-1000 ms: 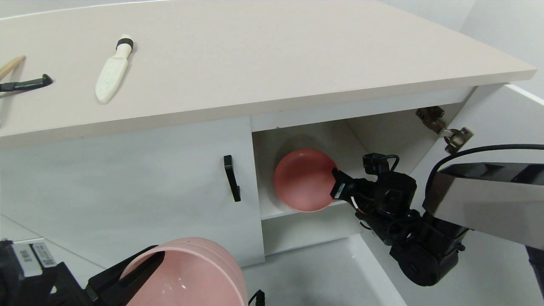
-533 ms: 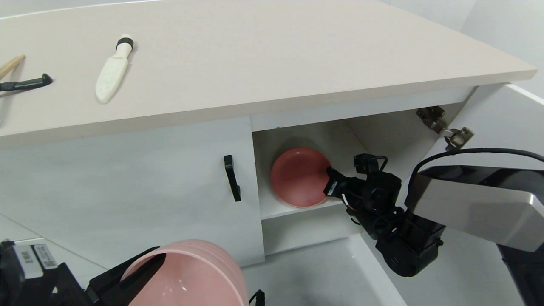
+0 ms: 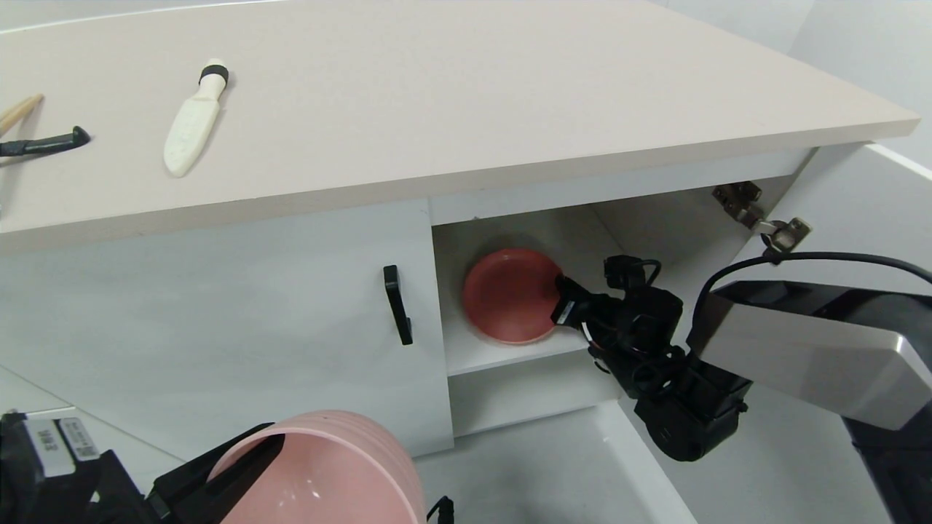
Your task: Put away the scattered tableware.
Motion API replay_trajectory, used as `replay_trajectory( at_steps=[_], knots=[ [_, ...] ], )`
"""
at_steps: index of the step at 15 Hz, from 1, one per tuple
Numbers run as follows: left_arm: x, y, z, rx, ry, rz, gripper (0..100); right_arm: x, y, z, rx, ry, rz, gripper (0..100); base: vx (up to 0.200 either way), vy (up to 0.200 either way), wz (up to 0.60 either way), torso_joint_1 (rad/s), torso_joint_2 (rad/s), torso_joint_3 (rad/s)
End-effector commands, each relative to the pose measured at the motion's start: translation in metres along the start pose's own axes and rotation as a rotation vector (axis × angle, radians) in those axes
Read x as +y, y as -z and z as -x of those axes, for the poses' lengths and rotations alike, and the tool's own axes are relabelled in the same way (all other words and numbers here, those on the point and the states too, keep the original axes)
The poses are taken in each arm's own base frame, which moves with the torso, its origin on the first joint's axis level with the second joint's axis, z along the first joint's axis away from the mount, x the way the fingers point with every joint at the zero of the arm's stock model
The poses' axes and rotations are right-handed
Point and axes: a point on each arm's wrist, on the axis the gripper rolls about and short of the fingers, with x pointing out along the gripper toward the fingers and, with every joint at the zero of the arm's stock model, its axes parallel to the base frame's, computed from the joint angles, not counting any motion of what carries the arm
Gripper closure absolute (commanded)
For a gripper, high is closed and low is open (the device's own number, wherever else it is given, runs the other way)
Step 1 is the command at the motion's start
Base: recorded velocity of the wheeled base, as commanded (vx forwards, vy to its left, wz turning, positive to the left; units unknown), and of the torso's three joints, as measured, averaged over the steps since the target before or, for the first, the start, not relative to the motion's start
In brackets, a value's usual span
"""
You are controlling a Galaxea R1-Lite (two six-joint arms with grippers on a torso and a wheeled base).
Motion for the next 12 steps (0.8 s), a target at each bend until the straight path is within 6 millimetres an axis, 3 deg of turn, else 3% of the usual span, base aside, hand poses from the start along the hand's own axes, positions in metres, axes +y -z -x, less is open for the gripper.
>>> replay_trajectory(
  at_steps=[1,4,6,8,9,12],
  knots=[
    [0.0,0.0,0.0,0.002,0.0,0.001,100,-0.003,0.007,-0.008,-0.007,0.005,-0.002,0,0.0,0.0,0.0,0.0,0.0,0.0],
    [0.0,0.0,0.0,0.002,0.0,-0.001,100,-0.002,0.004,-0.01,-0.023,0.0,0.01,0,0.0,0.0,0.0,0.0,0.0,0.0],
    [0.0,0.0,0.0,0.003,0.0,-0.004,100,0.0,-0.01,-0.014,-0.068,-0.002,0.062,0,0.0,0.0,0.0,0.0,0.0,0.0],
    [0.0,0.0,0.0,0.003,0.002,-0.006,100,0.01,-0.027,-0.003,-0.094,0.015,0.095,0,0.0,0.0,0.0,0.0,0.0,0.0],
    [0.0,0.0,0.0,0.001,0.004,-0.007,100,0.027,-0.045,0.018,-0.101,-0.003,0.122,0,0.0,0.0,0.0,0.0,0.0,0.0],
    [-0.005,0.0,0.001,-0.002,0.047,-0.056,100,0.065,-0.067,0.097,-0.02,-0.123,0.137,0,0.0,0.0,0.0,0.0,0.0,0.0]
  ],
)
